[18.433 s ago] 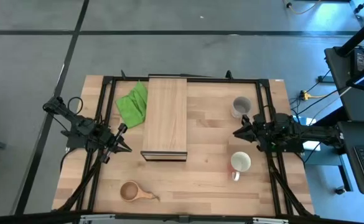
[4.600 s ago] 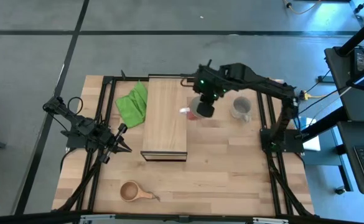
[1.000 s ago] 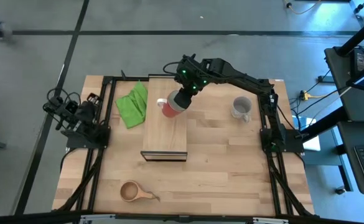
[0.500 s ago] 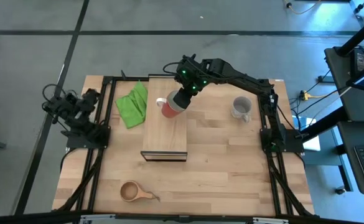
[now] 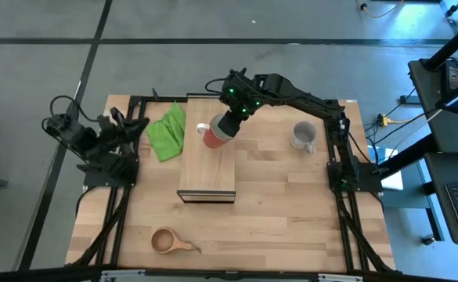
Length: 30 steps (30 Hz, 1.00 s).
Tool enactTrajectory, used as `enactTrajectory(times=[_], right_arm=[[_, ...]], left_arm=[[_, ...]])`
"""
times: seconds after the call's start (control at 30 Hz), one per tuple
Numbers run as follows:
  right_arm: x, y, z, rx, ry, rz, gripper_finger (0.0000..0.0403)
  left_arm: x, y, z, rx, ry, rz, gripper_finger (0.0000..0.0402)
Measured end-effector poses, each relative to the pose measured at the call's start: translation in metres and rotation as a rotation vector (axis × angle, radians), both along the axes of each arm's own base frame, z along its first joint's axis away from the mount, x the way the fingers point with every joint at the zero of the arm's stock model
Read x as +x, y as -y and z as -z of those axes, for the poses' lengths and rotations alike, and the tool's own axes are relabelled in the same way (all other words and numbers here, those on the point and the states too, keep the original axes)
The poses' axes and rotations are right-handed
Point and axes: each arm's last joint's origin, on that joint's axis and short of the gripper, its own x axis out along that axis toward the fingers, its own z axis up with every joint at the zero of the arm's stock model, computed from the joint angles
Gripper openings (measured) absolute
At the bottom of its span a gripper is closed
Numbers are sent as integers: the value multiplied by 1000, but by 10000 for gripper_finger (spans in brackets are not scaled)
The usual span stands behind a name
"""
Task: Stack small to large cups/mugs on shelf
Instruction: Put the red mug on the shelf
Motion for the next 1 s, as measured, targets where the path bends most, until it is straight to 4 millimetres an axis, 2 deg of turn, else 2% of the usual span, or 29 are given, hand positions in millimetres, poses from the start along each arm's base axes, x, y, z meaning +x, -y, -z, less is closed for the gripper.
enactTrajectory(times=[0.13, 0.27, 0.37, 0.43, 0.57, 0.67, 0.73, 0.87, 0.93, 1.0], right_arm=[[0, 0, 0, 0, 0, 0, 42], [0, 0, 0, 1, 0, 1, 42], [0, 0, 0, 4, -3, 4, 42], [-1, 0, 0, 8, -8, 8, 42], [-1, 0, 0, 9, -8, 12, 42], [-1, 0, 0, 8, -8, 13, 42], [-1, 0, 0, 1, -9, 12, 42], [-1, 0, 0, -2, -9, 10, 42], [-1, 0, 0, -3, -9, 9, 42], [-1, 0, 0, -3, -9, 8, 42]], left_arm=[[15, 6, 6, 35, -82, -37, 14], [28, 6, 4, 18, -77, -33, 14], [37, 3, -17, -27, -11, -37, 14], [41, 1, -36, -18, 34, 28, 14], [56, -3, -66, 74, 39, 186, 14], [68, -10, -77, 163, 18, 321, 14], [77, -20, -74, 175, -34, 357, 14], [86, -48, -57, 63, -156, 457, 14], [84, -62, -53, 7, -178, 519, 14], [78, -75, -51, -33, -188, 503, 14]])
